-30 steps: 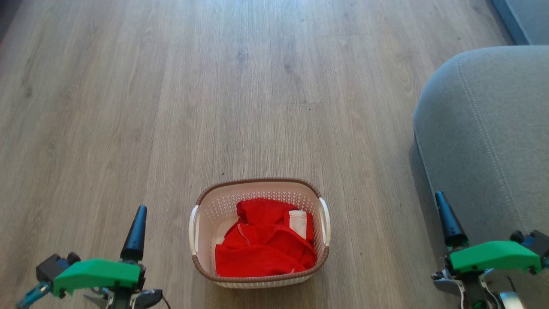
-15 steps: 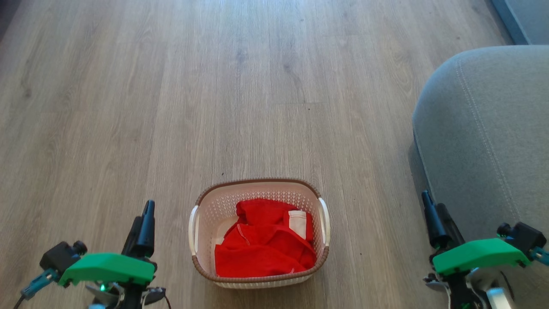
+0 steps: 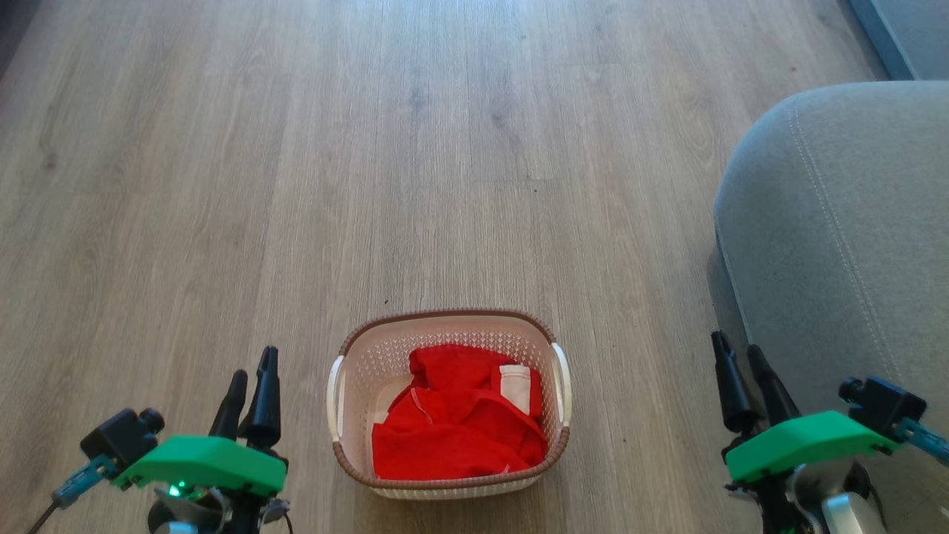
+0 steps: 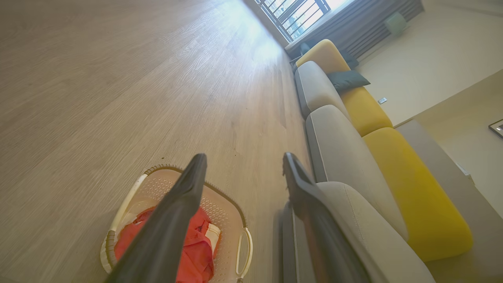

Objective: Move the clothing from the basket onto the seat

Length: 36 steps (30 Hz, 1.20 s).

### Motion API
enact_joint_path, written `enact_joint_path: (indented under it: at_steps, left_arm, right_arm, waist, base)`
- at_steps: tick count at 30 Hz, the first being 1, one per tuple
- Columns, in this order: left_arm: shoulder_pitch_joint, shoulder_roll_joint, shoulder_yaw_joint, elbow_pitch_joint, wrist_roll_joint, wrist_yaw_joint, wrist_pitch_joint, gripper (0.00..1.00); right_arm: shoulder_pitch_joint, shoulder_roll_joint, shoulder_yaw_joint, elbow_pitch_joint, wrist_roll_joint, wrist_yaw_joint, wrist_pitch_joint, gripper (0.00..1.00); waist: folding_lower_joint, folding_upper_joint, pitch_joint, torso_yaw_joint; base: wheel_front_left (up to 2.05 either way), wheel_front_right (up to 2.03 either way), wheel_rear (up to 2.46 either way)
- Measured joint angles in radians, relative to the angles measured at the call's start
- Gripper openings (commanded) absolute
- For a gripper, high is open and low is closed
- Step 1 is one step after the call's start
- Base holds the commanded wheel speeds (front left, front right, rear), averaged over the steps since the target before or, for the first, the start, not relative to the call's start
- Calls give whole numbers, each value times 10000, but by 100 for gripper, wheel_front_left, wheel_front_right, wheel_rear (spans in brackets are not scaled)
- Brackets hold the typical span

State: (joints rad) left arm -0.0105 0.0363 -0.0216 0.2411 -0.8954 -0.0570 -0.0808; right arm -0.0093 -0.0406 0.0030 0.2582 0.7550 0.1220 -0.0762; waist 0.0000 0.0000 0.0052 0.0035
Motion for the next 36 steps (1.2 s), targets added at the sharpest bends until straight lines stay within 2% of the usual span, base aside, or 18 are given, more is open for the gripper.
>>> enact_joint_path:
  at_steps: [36]
  left_arm:
    - [125,12,-359,-343,4142,437,-1055,100]
  right_arm:
    - [3,-67,527,-286,-4414,6,-1081,100]
  waist:
    - [0,0,99,-18]
  base:
    - [0,0,0]
